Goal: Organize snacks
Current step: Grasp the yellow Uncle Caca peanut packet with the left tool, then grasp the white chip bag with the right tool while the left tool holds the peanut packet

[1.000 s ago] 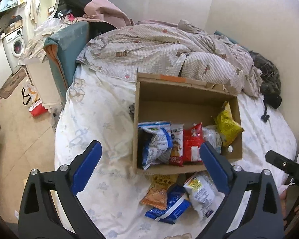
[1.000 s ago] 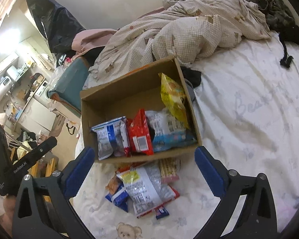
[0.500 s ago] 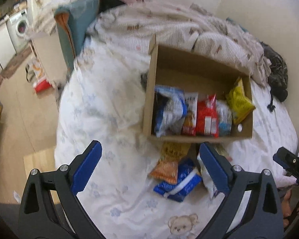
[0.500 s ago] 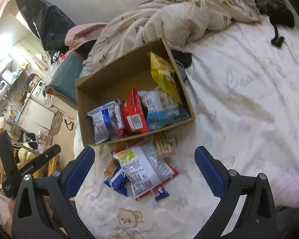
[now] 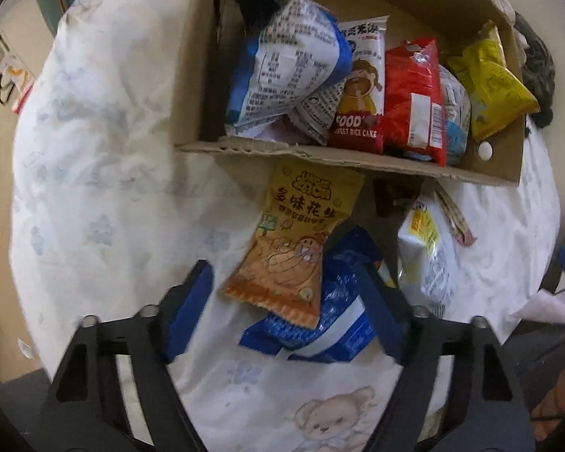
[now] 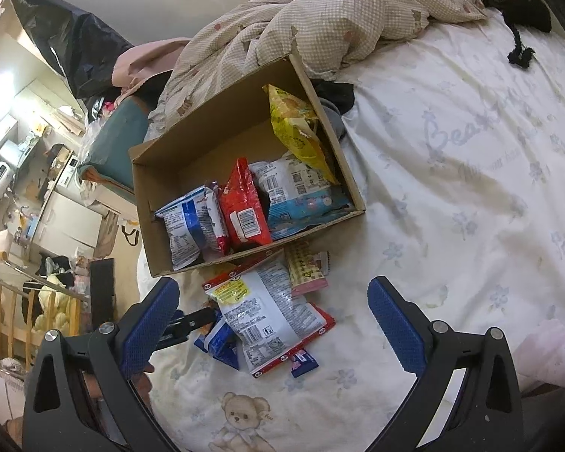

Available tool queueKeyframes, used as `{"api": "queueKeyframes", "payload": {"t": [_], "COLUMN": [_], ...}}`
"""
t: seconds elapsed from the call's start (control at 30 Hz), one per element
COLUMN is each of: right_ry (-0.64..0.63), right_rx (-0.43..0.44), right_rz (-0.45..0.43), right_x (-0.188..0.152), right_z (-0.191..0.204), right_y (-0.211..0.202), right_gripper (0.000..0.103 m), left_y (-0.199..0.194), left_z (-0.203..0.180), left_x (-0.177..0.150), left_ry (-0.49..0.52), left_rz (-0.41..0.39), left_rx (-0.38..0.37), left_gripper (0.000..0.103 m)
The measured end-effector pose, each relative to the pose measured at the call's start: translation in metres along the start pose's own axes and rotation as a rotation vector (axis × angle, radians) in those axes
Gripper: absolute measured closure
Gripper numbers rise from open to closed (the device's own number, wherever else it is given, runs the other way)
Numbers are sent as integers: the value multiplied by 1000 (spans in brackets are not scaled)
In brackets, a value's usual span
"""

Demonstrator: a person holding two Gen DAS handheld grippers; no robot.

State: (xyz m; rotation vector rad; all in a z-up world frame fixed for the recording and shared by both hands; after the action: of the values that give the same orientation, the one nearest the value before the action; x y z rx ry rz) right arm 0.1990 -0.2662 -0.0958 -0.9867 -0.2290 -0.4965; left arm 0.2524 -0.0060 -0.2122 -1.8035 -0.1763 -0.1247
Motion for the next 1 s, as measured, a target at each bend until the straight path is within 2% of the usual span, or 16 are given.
{"api": "queueKeyframes", "payload": {"t": [0.07,0.13,0.2,0.23,0.27,0.33,0.47,0.6,0.73,0.83,0.93,1.0], "right_ry": [5,14,23,24,24,22,16,10,6,11,-80,-158], "right_rx": [-1,1,2,2,1,3,3,6,-10,14,-1,-36], "right_rz": [1,6,10,10,10,10,10,14,38,97,164,244], "right_x": [0,-1,-1,-1,-1,-1,0,-2,-3,-8,-15,-24], "right_z": [-3,-5,-6,-6,-6,-6,-4,-2,-1,0,14,23], "right_y": [-1,0,0,0,0,0,1,1,7,20,36,56], "right_gripper": [1,1,1,1,1,1,1,1,1,1,1,1], "left_y": [8,15,20,20,20,16,0,-20,-57,-87,-103,-113], "left_z": [-1,-2,-3,-1,-1,2,3,-1,-4,-5,6,13], "left_x": [1,1,1,0,-1,-2,-11,-30,-45,-56,-52,-51], "left_ry": [9,1,-9,-8,-12,-19,-22,-20,11,42,16,-3], "left_rz": [6,8,10,12,18,5,-20,-30,-71,-150,-184,-215], "left_rx": [6,-20,-42,-43,-43,-46,-28,-1,21,68,56,52], "left_gripper": [35,36,44,56,62,68,73,74,74,74,74,74]}}
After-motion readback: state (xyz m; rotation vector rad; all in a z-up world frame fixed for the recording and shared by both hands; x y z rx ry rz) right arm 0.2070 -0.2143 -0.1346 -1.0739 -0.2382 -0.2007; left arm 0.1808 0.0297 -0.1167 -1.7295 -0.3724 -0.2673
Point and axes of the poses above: each gripper's, at about its wrist camera, not at the fingertips, and y roughly the way its jaws point, z to its left, x to its top, the point moved 4 cm from there along y, roughly the way its jaws point
